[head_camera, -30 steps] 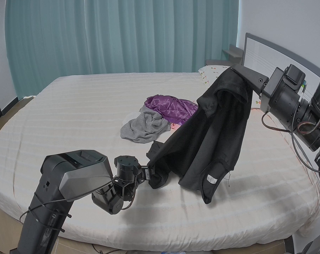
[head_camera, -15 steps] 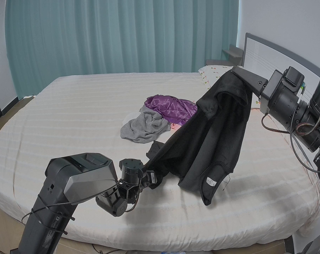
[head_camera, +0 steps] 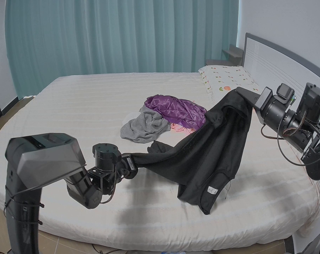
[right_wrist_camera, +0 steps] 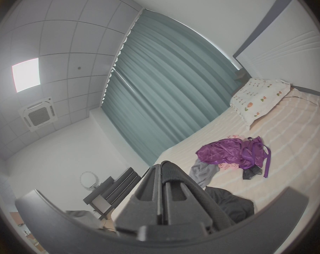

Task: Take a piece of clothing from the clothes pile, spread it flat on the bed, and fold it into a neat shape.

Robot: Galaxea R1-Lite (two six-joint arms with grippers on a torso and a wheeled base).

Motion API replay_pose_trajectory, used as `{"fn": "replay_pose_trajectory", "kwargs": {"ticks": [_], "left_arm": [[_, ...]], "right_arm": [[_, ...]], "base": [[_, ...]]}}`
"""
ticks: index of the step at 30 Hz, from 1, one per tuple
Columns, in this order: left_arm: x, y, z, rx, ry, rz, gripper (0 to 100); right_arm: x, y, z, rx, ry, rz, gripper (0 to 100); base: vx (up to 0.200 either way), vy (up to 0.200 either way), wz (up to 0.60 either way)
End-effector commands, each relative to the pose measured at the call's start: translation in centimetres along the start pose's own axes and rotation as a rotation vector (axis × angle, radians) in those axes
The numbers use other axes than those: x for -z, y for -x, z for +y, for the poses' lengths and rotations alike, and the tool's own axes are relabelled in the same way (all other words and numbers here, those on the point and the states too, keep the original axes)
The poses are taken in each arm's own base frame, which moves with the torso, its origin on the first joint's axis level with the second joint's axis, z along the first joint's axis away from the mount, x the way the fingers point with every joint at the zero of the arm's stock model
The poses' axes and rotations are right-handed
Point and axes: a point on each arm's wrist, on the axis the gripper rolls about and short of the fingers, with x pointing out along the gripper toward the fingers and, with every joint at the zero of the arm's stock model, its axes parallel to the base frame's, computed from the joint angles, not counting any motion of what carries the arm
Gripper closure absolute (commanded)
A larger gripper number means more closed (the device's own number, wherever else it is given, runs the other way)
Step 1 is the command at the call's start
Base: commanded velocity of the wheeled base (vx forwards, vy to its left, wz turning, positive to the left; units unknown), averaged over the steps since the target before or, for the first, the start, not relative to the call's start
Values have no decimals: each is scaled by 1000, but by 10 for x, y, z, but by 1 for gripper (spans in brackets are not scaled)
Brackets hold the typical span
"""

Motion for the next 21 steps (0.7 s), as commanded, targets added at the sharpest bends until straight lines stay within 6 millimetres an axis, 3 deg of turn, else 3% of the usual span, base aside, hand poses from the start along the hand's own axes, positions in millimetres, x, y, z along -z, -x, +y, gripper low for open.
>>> {"fn": "replay_pose_trajectory", "kwargs": {"ticks": [1, 4, 9, 13, 15, 18, 21], "left_arm": [[-84, 59, -7, 6, 73, -159, 100], [-114, 86, -12, 24, 91, -215, 100], [-147, 127, -19, 66, 116, -293, 100], [-160, 142, -20, 74, 126, -339, 100], [-156, 146, -18, 77, 125, -331, 100], [-139, 146, -11, 62, 109, -268, 100], [-114, 135, -5, 24, 92, -179, 100]], "right_arm": [[13, -36, -54, 121, -12, -35, 100], [-9, -42, -42, 127, 15, -174, 100], [-56, -34, 6, 62, 33, -355, 100], [-65, -15, 31, 11, 49, -359, 100], [-52, -8, 28, 15, 45, -297, 100], [-14, 2, 4, 61, 35, -135, 100], [12, 8, -18, 115, 14, -39, 100]], "base": [[0, 0, 0], [0, 0, 0], [0, 0, 0], [0, 0, 0], [0, 0, 0], [0, 0, 0], [0, 0, 0]]}}
